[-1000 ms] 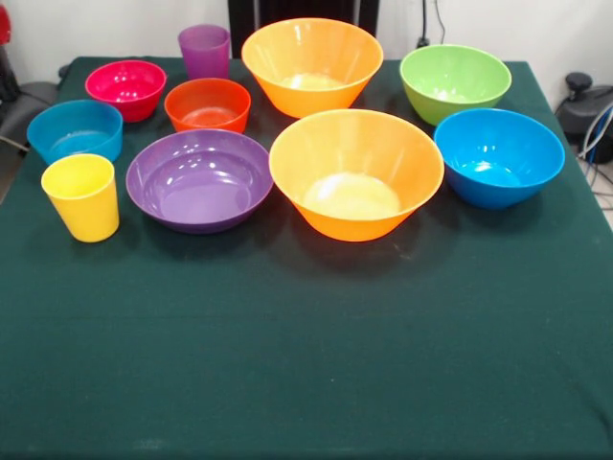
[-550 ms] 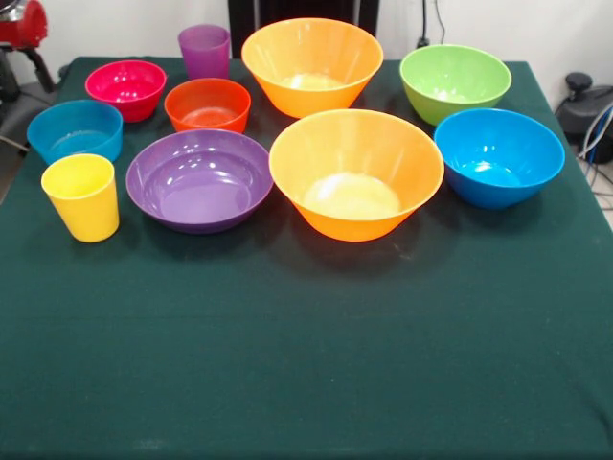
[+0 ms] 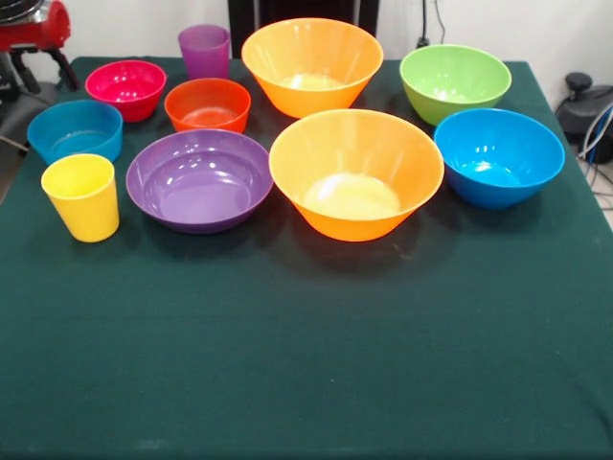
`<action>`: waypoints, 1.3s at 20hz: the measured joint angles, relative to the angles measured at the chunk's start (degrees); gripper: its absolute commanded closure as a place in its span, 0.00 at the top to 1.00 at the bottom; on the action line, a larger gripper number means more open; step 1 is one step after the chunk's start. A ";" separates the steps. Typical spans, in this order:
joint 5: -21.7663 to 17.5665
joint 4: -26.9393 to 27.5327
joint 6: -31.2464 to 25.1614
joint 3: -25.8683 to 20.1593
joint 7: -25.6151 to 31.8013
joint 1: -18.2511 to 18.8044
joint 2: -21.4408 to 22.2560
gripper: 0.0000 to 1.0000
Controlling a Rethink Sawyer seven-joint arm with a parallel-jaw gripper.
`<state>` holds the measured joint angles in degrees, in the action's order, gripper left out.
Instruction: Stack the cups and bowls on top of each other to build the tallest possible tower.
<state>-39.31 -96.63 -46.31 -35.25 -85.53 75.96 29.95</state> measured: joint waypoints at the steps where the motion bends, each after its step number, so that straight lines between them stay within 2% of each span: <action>1: 0.00 0.00 0.00 0.00 0.00 0.00 0.01 1.00; 15: 0.00 0.12 2.03 0.00 0.00 -0.21 -0.18 1.00; 26: -0.25 2.00 3.61 0.26 0.00 -0.64 -3.12 1.00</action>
<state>-39.56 -94.63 -42.70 -34.98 -85.53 75.32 26.83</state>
